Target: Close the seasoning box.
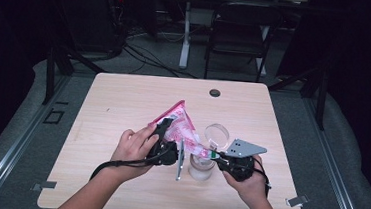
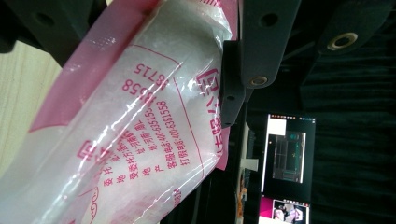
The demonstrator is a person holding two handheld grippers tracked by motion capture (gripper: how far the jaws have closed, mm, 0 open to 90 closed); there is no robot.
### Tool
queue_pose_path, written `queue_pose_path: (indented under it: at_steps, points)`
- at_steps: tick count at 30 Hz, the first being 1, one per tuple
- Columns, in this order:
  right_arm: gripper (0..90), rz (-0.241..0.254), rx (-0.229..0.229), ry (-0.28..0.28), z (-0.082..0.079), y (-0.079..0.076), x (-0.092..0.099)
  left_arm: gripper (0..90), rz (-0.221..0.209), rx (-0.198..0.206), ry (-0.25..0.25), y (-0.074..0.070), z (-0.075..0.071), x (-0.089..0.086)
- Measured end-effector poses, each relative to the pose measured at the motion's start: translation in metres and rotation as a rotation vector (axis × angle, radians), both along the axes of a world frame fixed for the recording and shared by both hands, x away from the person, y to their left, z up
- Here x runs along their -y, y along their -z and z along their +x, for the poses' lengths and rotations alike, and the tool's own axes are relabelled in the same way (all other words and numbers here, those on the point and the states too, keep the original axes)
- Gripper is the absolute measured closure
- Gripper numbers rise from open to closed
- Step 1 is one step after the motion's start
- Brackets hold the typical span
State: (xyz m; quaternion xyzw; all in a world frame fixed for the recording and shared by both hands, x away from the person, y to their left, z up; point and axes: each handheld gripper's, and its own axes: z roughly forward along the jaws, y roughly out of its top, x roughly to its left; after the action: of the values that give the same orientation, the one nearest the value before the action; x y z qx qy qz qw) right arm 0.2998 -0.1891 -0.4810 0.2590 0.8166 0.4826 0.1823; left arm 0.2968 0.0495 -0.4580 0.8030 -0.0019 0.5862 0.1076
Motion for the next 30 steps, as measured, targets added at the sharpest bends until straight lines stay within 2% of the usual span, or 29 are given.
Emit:
queue_pose_path:
  at_steps: [30]
  points:
    - [90.0,0.002,-0.003,0.001,0.0001,0.0006,-0.0004,60.3,0.009,0.005,0.000,-0.0027,0.0000,0.0016]
